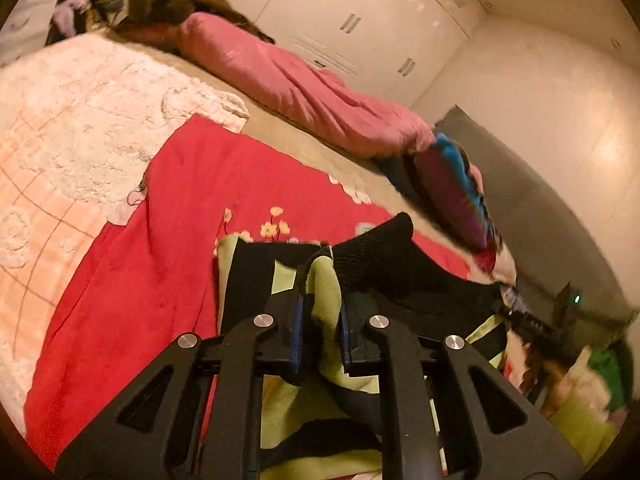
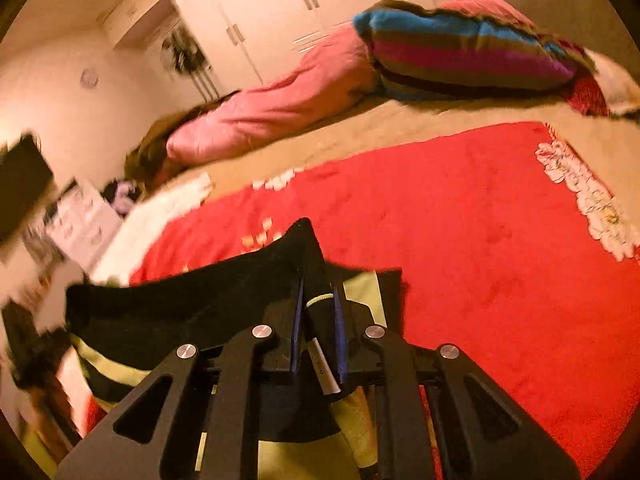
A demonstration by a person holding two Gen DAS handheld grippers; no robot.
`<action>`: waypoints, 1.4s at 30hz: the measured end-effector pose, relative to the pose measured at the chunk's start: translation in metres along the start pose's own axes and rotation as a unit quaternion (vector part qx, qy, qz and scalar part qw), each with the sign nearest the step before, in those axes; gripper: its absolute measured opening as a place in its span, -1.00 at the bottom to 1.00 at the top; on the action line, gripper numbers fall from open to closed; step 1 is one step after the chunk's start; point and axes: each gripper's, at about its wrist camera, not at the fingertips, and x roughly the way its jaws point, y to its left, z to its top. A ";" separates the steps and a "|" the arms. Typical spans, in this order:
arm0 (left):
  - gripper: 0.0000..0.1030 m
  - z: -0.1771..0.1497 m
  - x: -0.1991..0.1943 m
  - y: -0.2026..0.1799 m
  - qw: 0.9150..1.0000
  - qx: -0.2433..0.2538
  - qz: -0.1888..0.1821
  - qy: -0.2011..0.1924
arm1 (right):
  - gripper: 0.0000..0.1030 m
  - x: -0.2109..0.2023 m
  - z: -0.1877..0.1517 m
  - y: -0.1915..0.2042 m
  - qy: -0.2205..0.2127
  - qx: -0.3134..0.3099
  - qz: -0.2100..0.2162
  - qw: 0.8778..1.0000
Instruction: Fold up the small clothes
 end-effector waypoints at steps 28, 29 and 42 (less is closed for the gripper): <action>0.23 -0.017 -0.005 -0.004 0.998 -0.023 0.058 0.001 | -0.20 0.054 -0.051 0.143 0.069 -0.325 -0.002 0.943; 0.26 -0.018 -0.009 0.000 0.998 -0.039 0.053 -0.002 | -0.20 0.059 -0.055 0.150 0.082 -0.334 0.010 0.939; 0.27 -0.077 0.008 -0.007 0.983 0.023 0.164 0.077 | -0.10 0.150 -0.092 0.208 0.230 -0.417 0.048 0.878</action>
